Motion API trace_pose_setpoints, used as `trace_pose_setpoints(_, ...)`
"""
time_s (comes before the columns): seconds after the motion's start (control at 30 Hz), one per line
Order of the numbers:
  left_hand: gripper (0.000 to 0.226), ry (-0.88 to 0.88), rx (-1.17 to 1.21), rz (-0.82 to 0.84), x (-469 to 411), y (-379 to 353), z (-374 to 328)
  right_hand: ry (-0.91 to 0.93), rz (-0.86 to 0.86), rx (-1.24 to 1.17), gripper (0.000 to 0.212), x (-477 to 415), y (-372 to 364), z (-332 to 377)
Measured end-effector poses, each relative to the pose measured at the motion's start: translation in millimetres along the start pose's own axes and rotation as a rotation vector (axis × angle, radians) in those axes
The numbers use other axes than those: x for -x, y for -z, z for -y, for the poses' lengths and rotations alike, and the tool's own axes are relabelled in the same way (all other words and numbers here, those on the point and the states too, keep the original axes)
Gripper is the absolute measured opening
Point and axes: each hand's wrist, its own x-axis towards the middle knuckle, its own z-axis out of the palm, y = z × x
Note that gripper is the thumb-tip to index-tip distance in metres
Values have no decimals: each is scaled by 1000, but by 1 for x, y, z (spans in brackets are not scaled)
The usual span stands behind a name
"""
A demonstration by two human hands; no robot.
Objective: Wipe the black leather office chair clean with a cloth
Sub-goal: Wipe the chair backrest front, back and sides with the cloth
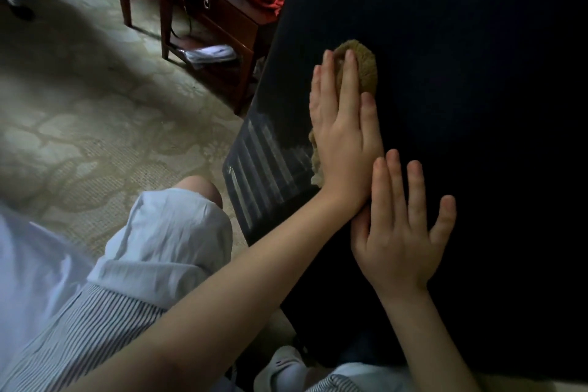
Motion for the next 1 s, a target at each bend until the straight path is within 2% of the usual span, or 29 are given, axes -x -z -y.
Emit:
trace_pose_setpoints(0.23,53,-31,34,35,25,3,35,92,57,130,49,2,-5,2)
trace_pose_setpoints(0.5,53,25,-45,56,56,18,79,155,181,74,48,-4,-5,21)
trace_pose_setpoints(0.6,52,126,-76,76,75,27,105,175,247,20,49,-1,-10,31)
trace_pose_setpoints(0.83,58,522,-160,79,111,51,178,277,286,155,50,8,-19,33)
trace_pose_setpoints(1.0,45,723,-164,18,111,57,208,296,278,194,50,7,-22,37)
